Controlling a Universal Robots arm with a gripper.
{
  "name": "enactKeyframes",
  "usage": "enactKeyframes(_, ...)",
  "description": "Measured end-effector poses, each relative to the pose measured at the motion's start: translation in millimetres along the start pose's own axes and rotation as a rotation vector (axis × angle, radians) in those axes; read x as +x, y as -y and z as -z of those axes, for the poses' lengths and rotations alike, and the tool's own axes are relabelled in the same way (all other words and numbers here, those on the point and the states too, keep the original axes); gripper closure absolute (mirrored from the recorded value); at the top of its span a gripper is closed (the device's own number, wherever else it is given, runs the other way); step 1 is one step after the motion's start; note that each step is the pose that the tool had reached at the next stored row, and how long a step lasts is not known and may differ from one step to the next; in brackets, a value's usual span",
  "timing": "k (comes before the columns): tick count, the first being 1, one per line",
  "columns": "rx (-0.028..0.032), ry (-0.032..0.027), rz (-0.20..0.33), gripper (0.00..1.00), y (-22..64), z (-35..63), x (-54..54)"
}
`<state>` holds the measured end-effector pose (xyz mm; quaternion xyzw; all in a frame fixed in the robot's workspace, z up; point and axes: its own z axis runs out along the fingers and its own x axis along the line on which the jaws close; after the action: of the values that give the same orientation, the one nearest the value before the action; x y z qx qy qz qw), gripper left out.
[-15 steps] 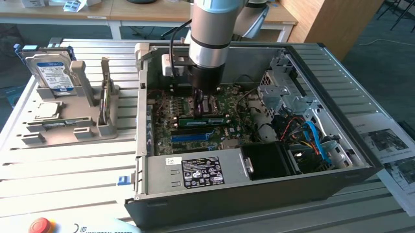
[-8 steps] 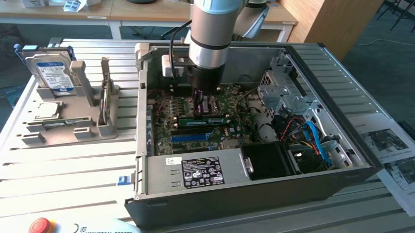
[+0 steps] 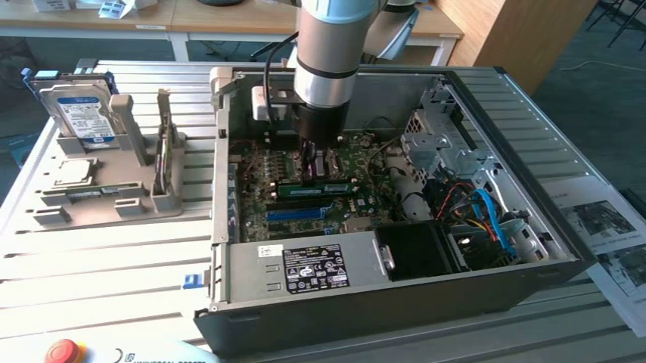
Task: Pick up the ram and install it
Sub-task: 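Press down the ram until it locks into place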
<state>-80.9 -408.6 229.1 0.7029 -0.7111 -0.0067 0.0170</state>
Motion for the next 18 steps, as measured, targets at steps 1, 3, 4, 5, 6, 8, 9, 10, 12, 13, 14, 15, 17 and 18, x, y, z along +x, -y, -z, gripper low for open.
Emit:
enactKeyframes(1, 0.0002, 0.0003, 0.000, 0.90, 0.0, -0.3, 0.0)
enactKeyframes(3, 0.0001, 0.0001, 0.000, 0.90, 0.0, -0.9, 0.0)
enactKeyframes(4, 0.0001, 0.0001, 0.000, 0.90, 0.0, -1.2, 0.0)
enactKeyframes(5, 0.0000, 0.0000, 0.000, 0.90, 0.0, -1.5, 0.0)
enactKeyframes(6, 0.0000, 0.0000, 0.000, 0.90, 0.1, -1.7, 0.0)
enactKeyframes(8, 0.0000, -0.0001, 0.000, 0.90, 0.1, -1.9, 0.0)
enactKeyframes(9, -0.0001, -0.0001, 0.000, 0.90, 0.0, -1.9, 0.0)
enactKeyframes(10, 0.0000, -0.0001, 0.000, 0.90, 0.1, -1.9, 0.0)
enactKeyframes(12, 0.0001, 0.0001, 0.000, 0.90, 0.1, -2.1, 0.0)
enactKeyframes(13, 0.0001, 0.0002, 0.000, 0.90, 0.1, -2.6, -0.1)
enactKeyframes(14, -0.0001, 0.0000, 0.000, 0.90, 0.1, -3.2, 0.0)
enactKeyframes(15, -0.0001, -0.0001, 0.000, 0.90, 0.1, -3.4, 0.0)
enactKeyframes(17, 0.0000, -0.0001, 0.000, 0.90, 0.1, -4.1, -0.1)
enactKeyframes(18, -0.0001, -0.0001, 0.000, 0.90, 0.1, -4.3, -0.1)
